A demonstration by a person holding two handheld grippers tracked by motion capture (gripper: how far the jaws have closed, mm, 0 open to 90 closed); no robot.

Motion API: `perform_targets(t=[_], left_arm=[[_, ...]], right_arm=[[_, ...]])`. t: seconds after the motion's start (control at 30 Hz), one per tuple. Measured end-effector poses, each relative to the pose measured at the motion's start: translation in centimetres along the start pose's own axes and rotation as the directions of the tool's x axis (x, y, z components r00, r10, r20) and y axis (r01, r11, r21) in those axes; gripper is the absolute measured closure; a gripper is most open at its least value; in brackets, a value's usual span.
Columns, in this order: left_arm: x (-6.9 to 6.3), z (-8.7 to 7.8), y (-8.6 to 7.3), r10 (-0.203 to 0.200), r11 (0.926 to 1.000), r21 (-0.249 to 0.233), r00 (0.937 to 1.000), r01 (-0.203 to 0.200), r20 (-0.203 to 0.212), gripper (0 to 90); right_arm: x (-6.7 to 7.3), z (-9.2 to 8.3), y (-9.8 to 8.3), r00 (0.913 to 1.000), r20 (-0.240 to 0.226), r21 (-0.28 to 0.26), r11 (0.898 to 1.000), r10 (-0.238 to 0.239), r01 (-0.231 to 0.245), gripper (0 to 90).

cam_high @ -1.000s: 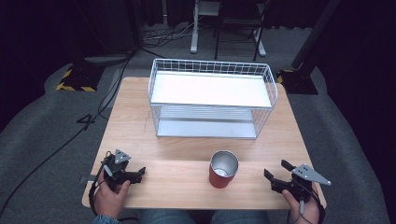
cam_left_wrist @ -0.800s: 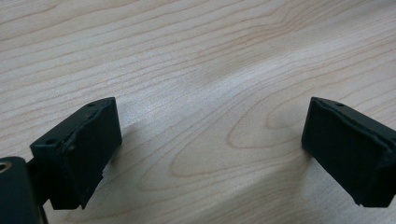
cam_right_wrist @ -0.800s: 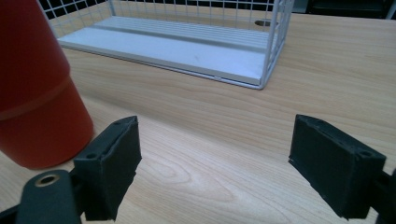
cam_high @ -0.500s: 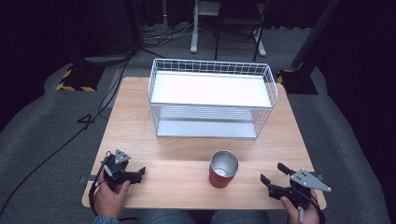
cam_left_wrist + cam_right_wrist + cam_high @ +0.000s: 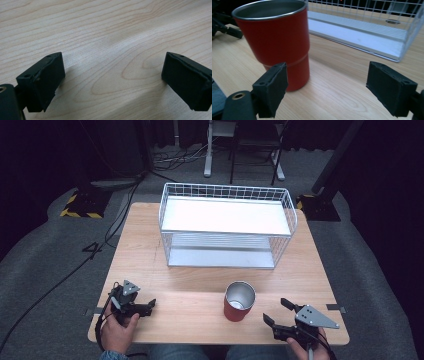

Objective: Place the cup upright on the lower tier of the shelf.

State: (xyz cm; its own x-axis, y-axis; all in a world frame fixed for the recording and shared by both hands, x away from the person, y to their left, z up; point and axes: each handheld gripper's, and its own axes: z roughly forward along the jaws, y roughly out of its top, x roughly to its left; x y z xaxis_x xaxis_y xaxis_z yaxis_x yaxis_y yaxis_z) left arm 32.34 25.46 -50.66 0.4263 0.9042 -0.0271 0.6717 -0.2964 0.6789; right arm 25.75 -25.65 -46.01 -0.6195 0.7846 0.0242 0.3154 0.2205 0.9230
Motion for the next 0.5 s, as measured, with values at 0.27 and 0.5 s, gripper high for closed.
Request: perform_targets(t=[0.27, 0.5], left_arm=[[0.0, 0.0, 0.0, 0.000, 1.0000, 0.001, 1.0000, 0.000, -0.002, 5.1], [0.0, 0.0, 0.0, 0.000, 1.0000, 0.001, 1.0000, 0.000, -0.001, 5.1]], right_arm=[[1.4, 1.5, 0.2, 0.9982, -0.057, 0.011, 1.000, -0.018, 0.019, 16.8], [2.4, 2.7, 0.3, 0.9942, -0.095, 0.029, 0.998, -0.049, 0.052, 16.1]])
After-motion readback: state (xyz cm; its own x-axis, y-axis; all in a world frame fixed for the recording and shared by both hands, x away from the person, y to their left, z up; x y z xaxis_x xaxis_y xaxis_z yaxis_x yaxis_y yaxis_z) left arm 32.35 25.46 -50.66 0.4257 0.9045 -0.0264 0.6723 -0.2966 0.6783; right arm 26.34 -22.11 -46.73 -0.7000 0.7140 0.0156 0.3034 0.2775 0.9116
